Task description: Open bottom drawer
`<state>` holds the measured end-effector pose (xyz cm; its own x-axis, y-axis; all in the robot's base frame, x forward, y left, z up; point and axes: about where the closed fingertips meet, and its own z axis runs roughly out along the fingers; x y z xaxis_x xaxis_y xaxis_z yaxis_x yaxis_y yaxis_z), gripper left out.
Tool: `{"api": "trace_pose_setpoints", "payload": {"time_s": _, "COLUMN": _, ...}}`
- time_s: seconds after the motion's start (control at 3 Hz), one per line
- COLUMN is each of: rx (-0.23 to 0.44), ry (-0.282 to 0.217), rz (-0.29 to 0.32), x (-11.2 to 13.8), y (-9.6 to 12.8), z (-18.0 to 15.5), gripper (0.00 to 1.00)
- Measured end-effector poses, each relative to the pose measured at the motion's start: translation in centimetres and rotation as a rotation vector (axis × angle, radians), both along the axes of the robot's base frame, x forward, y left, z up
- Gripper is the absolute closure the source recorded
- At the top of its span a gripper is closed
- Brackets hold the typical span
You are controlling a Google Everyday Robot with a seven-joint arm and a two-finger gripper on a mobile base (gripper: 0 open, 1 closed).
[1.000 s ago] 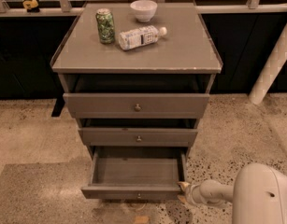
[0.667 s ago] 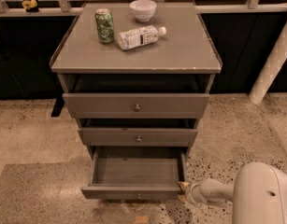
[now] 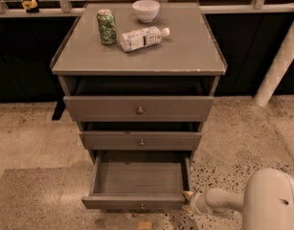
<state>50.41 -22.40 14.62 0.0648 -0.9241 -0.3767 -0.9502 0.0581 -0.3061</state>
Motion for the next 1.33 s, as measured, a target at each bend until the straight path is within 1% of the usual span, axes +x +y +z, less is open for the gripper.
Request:
{"api": "trace_pose_setpoints", "payload": {"time_s": 0.33, "rx": 0.000, "ry": 0.000, "rz": 0.000, "x": 0.0, "y": 0.0, "z": 0.0, "gripper": 1.00}}
{"api": "trace_pose_setpoints", "payload": {"time_s": 0.67, "rx": 0.005, "ry": 0.000, "rz": 0.005, "x": -0.5, "y": -0.2, "z": -0.1, "gripper": 1.00}}
{"api": "trace_pose_setpoints", "payload": {"time_s": 1.0, "rx": 0.015, "ry": 0.006, "rz": 0.019, "x": -1.3, "y": 0.1, "z": -0.2, "gripper": 1.00}}
{"api": "trace_pose_setpoints", "payload": {"time_s": 1.33, "rx": 0.015, "ry": 0.006, "rz": 0.019, "x": -1.3, "y": 0.1, "z": 0.0, "gripper": 1.00}}
